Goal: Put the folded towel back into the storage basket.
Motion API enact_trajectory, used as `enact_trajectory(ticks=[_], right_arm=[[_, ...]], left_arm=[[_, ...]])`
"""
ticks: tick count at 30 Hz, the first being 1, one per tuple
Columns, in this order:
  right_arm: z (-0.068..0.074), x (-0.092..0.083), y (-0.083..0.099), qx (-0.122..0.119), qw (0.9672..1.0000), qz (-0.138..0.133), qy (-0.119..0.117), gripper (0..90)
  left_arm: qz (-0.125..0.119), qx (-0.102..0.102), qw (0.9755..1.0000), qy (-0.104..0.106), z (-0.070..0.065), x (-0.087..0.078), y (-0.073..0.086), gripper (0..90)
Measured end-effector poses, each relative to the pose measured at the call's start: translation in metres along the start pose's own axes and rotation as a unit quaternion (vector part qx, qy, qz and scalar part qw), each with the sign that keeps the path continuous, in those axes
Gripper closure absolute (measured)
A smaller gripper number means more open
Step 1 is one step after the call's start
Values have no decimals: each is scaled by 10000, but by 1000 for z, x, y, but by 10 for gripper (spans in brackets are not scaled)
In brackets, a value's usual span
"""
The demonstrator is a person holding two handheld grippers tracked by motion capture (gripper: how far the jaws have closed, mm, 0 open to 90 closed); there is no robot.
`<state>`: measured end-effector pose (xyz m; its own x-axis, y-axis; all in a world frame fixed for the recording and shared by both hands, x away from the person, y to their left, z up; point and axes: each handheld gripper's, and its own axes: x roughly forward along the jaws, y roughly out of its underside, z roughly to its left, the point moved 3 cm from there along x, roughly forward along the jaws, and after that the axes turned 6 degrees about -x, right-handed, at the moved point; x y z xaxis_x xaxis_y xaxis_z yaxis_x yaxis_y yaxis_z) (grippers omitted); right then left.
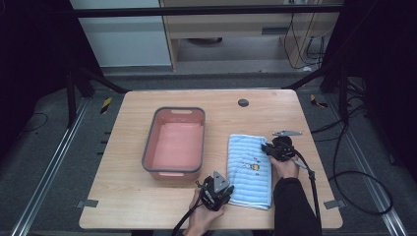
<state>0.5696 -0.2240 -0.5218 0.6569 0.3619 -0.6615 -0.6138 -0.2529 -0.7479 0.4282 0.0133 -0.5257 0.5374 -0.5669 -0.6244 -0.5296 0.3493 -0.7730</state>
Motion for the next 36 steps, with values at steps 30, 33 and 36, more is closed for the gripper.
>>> enact_trajectory(ticks=[30,33,36], right_arm=[[21,-50,-33,-520,9951,-831,-111,831],[23,-53,-35,-531,9949,-854,-102,831],[25,-58,-38,-562,9943,-903,-92,832]], left_arm=[[-515,-82,9981,336,0,-39,-25,856],[-554,-48,9979,322,0,-44,-27,856],[-608,-49,9976,323,2,-49,-29,856]])
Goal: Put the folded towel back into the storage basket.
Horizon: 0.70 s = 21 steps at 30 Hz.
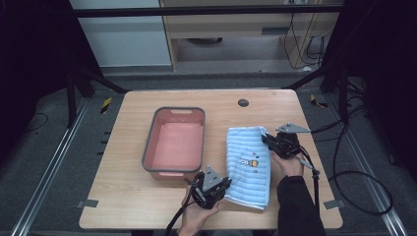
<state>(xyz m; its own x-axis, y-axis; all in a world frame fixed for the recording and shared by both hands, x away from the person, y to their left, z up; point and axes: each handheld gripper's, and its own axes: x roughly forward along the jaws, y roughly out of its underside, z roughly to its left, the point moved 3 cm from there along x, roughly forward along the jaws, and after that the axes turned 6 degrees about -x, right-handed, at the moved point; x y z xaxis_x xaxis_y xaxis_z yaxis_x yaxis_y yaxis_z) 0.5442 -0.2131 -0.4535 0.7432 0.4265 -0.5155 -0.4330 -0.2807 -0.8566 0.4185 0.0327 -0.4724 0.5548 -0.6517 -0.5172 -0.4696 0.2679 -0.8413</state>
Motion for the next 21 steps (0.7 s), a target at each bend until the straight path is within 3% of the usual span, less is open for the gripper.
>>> enact_trajectory(ticks=[10,21], right_arm=[[5,-11,-14,-36,9997,-221,33,831],[17,-25,-39,-232,9982,-555,53,833]], left_arm=[[-111,33,9999,-38,4,-13,-10,855],[-256,121,9996,-76,7,-28,-26,855]])
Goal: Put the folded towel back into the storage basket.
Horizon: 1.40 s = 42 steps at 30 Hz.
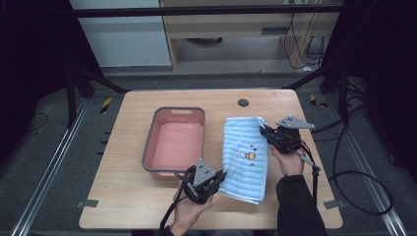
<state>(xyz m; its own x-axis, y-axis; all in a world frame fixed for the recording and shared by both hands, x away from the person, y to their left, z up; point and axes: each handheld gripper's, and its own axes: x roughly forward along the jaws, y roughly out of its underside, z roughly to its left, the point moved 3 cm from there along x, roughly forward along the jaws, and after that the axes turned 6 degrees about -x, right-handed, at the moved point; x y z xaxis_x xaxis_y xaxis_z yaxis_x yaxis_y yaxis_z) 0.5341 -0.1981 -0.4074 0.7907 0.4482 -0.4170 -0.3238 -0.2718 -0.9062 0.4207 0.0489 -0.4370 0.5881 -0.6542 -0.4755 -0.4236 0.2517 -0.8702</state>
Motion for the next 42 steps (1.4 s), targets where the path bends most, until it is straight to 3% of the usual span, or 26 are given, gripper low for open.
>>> enact_trajectory(ticks=[16,42], right_arm=[[14,-3,-42,-166,9997,-203,32,834],[36,8,-85,-260,9988,-420,-69,835]], left_arm=[[-285,74,9994,-177,10,-29,-24,855],[-599,69,9972,-434,35,-65,-43,855]])
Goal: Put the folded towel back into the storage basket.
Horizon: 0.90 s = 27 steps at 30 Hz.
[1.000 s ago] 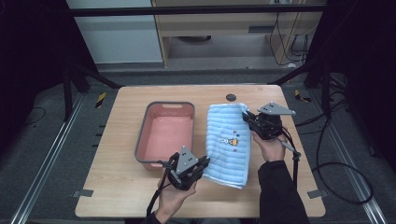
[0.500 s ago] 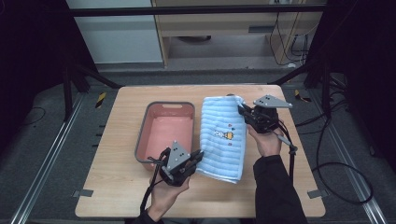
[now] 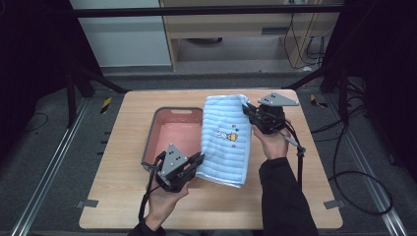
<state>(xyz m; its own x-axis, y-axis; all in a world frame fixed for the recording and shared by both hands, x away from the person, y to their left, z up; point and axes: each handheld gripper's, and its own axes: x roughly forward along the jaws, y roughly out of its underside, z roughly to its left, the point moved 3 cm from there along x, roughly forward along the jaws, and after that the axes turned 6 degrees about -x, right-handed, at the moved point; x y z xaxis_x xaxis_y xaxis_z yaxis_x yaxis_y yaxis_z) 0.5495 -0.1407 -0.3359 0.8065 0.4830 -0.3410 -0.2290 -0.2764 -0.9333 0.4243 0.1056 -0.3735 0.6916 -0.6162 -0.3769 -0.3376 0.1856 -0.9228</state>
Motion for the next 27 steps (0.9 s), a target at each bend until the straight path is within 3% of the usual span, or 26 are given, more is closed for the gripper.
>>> enact_trajectory(ticks=[11,18,27], right_arm=[[19,19,-22,-139,9998,-36,-152,836],[39,36,-41,-260,9992,-78,-284,836],[52,55,-58,-337,9987,-80,-384,836]], left_arm=[[-176,-30,9996,-223,20,-20,-5,855],[-315,-170,9986,-393,40,-36,-6,854],[-409,-314,9973,-514,58,-48,-6,855]])
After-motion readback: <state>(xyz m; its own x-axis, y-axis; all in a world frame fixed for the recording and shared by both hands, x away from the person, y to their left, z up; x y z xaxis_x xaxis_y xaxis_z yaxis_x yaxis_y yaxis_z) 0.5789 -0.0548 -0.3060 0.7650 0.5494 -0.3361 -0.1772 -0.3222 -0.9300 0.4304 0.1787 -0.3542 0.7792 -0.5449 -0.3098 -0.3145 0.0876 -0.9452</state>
